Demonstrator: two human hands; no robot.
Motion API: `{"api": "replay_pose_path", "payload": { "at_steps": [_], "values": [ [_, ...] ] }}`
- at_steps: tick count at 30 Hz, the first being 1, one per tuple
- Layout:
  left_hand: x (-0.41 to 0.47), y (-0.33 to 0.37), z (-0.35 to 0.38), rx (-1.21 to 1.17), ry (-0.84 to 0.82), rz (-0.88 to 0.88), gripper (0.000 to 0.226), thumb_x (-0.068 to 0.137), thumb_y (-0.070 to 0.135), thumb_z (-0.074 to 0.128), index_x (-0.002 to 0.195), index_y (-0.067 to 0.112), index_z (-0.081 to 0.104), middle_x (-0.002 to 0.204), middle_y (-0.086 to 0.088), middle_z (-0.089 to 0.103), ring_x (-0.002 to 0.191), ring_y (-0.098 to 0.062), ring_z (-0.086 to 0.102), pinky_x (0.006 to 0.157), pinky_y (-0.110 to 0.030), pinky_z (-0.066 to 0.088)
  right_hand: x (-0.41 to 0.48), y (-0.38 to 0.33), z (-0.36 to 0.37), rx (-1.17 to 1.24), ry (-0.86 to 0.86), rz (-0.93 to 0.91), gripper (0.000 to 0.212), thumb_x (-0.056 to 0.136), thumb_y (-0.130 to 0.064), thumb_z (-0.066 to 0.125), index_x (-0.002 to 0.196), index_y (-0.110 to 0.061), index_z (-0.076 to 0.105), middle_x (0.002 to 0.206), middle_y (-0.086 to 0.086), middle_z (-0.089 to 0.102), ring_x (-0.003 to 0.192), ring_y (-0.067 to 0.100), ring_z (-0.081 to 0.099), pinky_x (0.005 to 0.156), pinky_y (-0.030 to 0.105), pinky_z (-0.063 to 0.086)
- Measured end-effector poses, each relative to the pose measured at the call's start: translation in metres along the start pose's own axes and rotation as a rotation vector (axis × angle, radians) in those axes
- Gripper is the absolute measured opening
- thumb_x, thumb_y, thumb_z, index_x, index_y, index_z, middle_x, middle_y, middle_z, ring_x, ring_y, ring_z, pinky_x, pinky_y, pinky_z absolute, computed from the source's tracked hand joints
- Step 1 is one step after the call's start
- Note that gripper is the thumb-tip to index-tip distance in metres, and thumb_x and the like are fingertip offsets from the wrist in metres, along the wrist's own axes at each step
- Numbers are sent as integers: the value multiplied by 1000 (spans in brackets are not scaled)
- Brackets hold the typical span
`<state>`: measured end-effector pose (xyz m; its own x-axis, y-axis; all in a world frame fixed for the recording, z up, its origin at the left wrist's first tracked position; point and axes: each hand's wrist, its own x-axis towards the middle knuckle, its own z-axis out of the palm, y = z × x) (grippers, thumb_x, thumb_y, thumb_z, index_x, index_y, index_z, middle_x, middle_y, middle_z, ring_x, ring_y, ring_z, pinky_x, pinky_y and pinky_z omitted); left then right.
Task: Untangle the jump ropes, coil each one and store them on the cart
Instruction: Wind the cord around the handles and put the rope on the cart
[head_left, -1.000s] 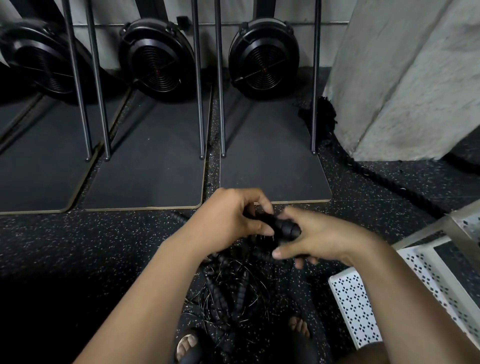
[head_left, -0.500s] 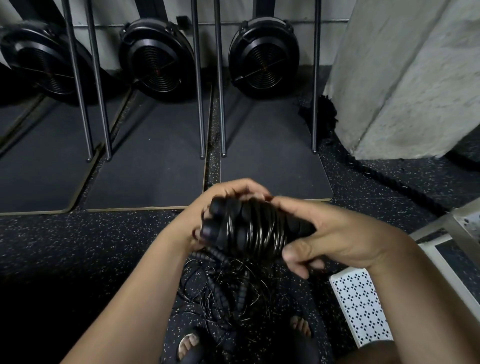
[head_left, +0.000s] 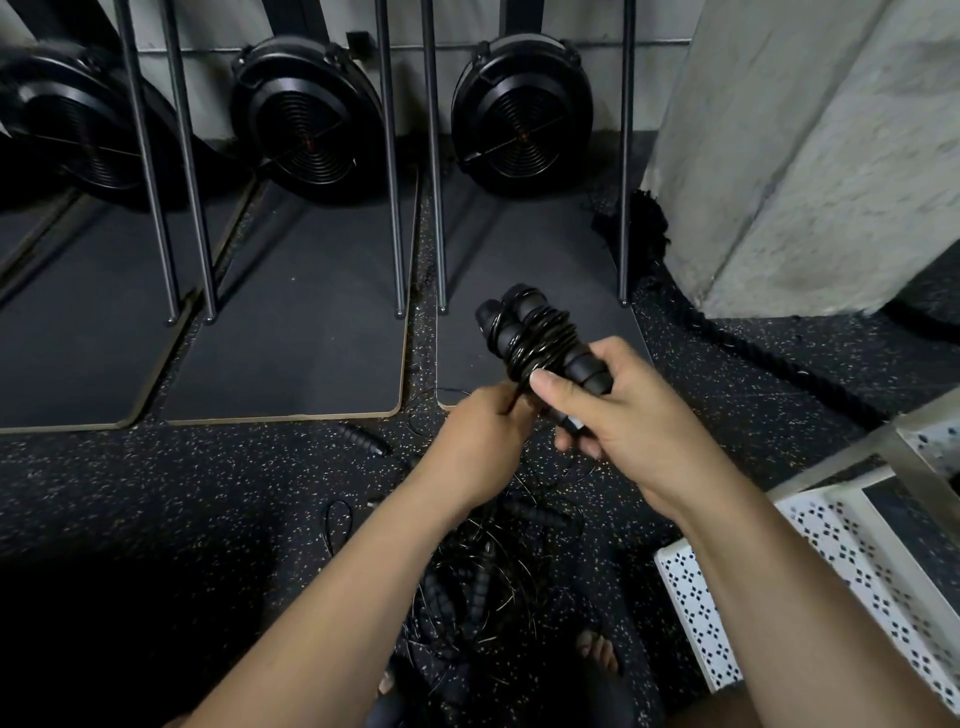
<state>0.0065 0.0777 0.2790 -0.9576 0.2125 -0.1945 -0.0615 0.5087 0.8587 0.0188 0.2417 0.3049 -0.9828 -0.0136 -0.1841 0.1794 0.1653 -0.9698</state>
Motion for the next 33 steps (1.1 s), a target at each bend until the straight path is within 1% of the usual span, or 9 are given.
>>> {"api": "replay_pose_path", "payload": {
  "at_steps": [4, 8, 11, 15, 21, 24, 26, 29, 33],
  "values": [
    [1, -2, 2, -111, 32, -44, 33, 112, 32, 49, 81, 29, 61, 57, 11, 54, 54, -12, 44, 57, -30, 34, -2, -1, 8, -359, 152, -76, 48, 89, -50, 83, 115, -26, 51, 93, -5, 74, 70, 14, 74, 67, 40, 61],
    [-1, -2, 1, -83, 64, -10, 31, 111, 29, 50, 84, 24, 64, 55, 21, 61, 46, 1, 46, 46, -18, 32, -3, -1, 14, -526, 254, -158, 55, 82, -53, 88, 113, -26, 50, 105, -9, 65, 92, 12, 64, 68, 24, 48],
    [-4, 2, 6, -96, 84, 21, 31, 112, 21, 51, 87, 21, 68, 51, 24, 57, 44, 2, 46, 45, -15, 29, 0, 3, 16, -520, 351, -237, 55, 79, -46, 91, 109, -25, 50, 107, -4, 66, 95, 19, 64, 73, 32, 46],
    [-3, -3, 10, -81, 159, 74, 27, 111, 21, 56, 89, 18, 72, 60, 8, 64, 47, -1, 49, 48, -15, 32, 3, 8, 18, -504, 393, -275, 55, 81, -39, 91, 110, -26, 46, 109, -3, 63, 95, 22, 64, 74, 37, 51],
    [-10, 1, 20, -61, 257, 202, 17, 110, 18, 60, 106, 18, 77, 82, 12, 76, 74, 4, 70, 64, -7, 44, 4, 13, 26, -284, 447, -199, 49, 94, -42, 80, 117, -22, 41, 111, 0, 63, 92, 13, 65, 72, 22, 51],
    [-10, 2, 20, -5, 293, 226, 20, 110, 24, 58, 118, 22, 76, 92, 6, 80, 83, -8, 74, 74, -28, 57, 8, 13, 27, -139, 464, -125, 48, 97, -44, 76, 120, -16, 45, 112, 1, 65, 95, 6, 65, 68, 10, 48],
    [-11, 2, 21, 39, 259, 220, 24, 110, 20, 57, 128, 22, 73, 98, 1, 81, 87, -17, 74, 77, -31, 56, 12, 16, 26, -32, 467, -65, 48, 99, -48, 74, 121, -15, 47, 113, 4, 67, 96, 12, 68, 77, 21, 55],
    [-12, 3, 21, 34, 211, 192, 28, 108, 16, 58, 132, 21, 72, 103, -1, 81, 92, -18, 74, 79, -29, 55, 15, 17, 27, 130, 441, 17, 46, 90, -57, 70, 114, -26, 47, 110, 10, 72, 96, 27, 75, 86, 53, 64],
    [-8, 3, 15, -144, 152, 82, 23, 109, 18, 59, 124, 25, 75, 98, 6, 81, 89, -10, 76, 81, -30, 61, 12, 13, 29, 116, 413, -11, 32, 86, -57, 62, 106, -41, 43, 110, 11, 73, 96, 32, 77, 82, 64, 62]
  ]
}}
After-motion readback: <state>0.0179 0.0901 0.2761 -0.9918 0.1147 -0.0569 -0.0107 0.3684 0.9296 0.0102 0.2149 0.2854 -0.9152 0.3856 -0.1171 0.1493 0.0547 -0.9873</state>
